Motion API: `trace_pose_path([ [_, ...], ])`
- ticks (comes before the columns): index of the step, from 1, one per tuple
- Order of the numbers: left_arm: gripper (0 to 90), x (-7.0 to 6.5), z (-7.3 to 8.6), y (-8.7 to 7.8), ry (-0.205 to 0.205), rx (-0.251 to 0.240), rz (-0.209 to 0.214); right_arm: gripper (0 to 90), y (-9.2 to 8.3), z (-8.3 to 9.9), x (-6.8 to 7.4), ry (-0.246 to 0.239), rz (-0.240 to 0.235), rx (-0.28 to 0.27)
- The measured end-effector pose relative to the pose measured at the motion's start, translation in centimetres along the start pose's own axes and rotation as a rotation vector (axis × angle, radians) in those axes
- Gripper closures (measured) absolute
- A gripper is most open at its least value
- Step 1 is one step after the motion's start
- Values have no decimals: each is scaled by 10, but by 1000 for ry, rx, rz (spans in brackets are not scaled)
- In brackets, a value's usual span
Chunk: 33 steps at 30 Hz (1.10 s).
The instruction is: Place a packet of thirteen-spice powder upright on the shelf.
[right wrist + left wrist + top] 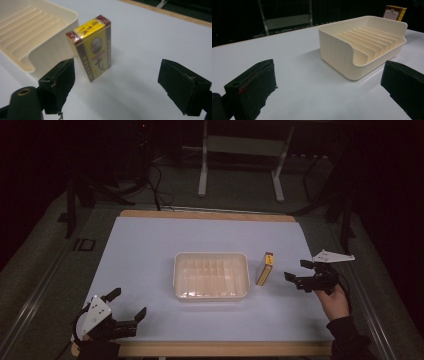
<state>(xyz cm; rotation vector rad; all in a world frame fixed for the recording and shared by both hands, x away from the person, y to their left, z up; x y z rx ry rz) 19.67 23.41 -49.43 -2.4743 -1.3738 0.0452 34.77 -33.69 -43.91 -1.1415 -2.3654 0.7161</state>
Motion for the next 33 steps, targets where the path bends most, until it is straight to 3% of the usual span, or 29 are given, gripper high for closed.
trace_pose_path([
  [8, 0, 0, 0, 0, -2, 4, 7, 142, 2, -2, -1, -49, -32, 127],
  [10, 0, 0, 0, 1, -2, 5, 9, 144, 2, -2, -2, -75, -43, 177],
  [14, 0, 0, 0, 1, -4, 5, 10, 145, 2, -2, -3, -132, -48, 225],
  [15, 0, 0, 0, 1, -4, 6, 11, 145, 1, -1, -3, -149, -59, 265],
  [19, 0, -1, 0, 1, -4, 8, 13, 145, 1, -1, -3, -169, -93, 313],
  [20, 0, -1, 0, 1, -4, 7, 13, 145, 2, 0, -2, -193, -104, 352],
  [21, 0, -1, 0, 1, -4, 6, 14, 145, 2, 0, -2, -193, -104, 352],
  [24, 0, -1, 0, 1, -5, 5, 14, 145, 4, 1, 2, -235, -121, 424],
  [33, 0, -1, 0, 0, -5, 5, 14, 147, 6, 4, 10, -297, -162, 545],
])
Point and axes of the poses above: each handheld gripper's, and its own axes: y roughly forward along the jaws, z roughly out of its underside, x roughly to its left, the point moved 1 cm from there along y, roughly forward along the jaws, and after that the axes turned 7 degrees about y, right-handed, at the moved point
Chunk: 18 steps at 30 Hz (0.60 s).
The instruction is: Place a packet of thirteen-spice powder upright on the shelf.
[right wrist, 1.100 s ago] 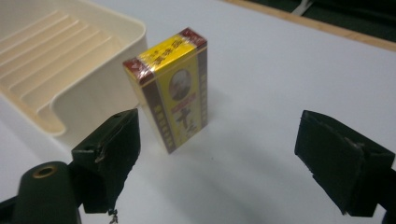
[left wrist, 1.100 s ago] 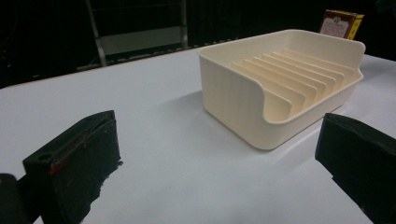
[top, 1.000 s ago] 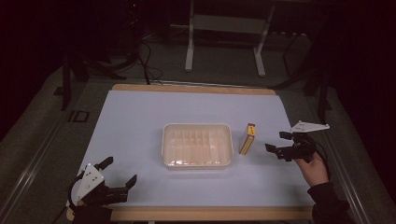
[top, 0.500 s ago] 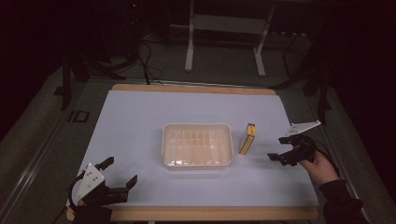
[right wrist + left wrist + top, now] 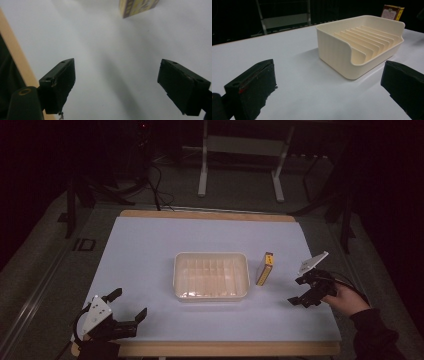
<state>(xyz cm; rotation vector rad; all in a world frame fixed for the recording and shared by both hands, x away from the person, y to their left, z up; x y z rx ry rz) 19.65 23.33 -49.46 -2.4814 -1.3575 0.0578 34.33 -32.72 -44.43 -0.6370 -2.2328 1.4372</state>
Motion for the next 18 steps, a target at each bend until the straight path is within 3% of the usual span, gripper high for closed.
trace_pose_path([
  [5, 0, 0, 0, 0, -1, -1, 1, 146, -1, -1, 1, -21, -25, 72],
  [11, 0, 0, 0, 0, -5, -2, 3, 145, -3, -5, 4, -82, 0, 145],
  [18, 0, 0, 0, 0, -6, -4, 4, 153, -2, -12, 8, -108, -25, 243],
])
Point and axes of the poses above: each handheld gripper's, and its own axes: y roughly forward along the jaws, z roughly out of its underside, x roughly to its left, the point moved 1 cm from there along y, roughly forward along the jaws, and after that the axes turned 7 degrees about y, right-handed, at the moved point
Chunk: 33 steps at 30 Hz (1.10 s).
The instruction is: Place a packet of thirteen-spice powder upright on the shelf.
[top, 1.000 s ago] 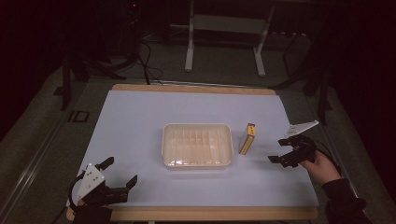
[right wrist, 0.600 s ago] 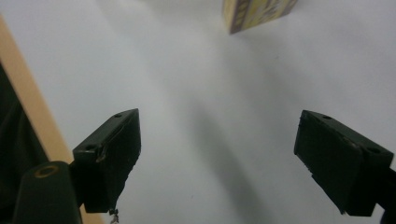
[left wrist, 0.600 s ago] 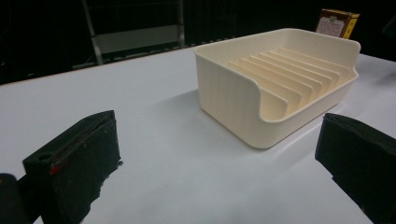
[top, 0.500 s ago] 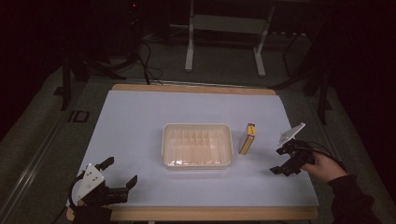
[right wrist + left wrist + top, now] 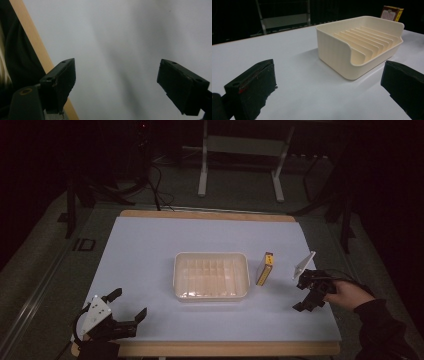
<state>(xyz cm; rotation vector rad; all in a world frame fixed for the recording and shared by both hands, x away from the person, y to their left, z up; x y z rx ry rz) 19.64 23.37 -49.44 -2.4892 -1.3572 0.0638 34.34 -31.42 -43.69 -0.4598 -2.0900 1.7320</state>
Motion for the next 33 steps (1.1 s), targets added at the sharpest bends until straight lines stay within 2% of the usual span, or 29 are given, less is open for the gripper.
trace_pose_path([
  [3, 0, 0, 0, 0, -1, 0, 1, 153, 0, -3, 1, 1, -11, 27],
  [12, 0, 0, 0, 0, -2, 1, 2, 153, 2, -8, 11, -89, -32, 135],
  [15, 0, 0, 0, 0, -3, 0, 2, 151, 3, -10, 13, -97, -51, 151],
  [22, 0, 0, 0, 0, -5, 2, 8, 151, 6, -14, 16, -123, -56, 197],
  [33, 0, 0, 0, 1, -2, 5, 15, 151, 8, -25, 26, -180, -86, 221],
])
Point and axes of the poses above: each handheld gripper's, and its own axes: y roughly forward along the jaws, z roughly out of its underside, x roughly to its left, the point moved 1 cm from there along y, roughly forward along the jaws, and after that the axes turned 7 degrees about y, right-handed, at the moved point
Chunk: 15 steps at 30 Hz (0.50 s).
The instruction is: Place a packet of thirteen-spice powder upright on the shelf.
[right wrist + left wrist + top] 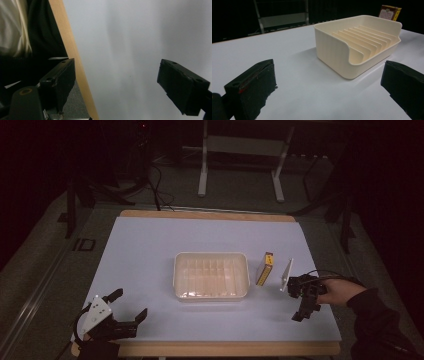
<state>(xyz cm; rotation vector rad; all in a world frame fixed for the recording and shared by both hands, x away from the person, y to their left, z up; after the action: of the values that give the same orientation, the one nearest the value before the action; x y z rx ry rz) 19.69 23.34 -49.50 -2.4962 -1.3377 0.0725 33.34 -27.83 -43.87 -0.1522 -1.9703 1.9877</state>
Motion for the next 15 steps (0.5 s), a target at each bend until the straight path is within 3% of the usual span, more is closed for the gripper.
trace_pose_path([
  [15, 0, 0, 0, 0, 0, 0, 4, 148, -4, -23, 9, -75, -2, -2],
])
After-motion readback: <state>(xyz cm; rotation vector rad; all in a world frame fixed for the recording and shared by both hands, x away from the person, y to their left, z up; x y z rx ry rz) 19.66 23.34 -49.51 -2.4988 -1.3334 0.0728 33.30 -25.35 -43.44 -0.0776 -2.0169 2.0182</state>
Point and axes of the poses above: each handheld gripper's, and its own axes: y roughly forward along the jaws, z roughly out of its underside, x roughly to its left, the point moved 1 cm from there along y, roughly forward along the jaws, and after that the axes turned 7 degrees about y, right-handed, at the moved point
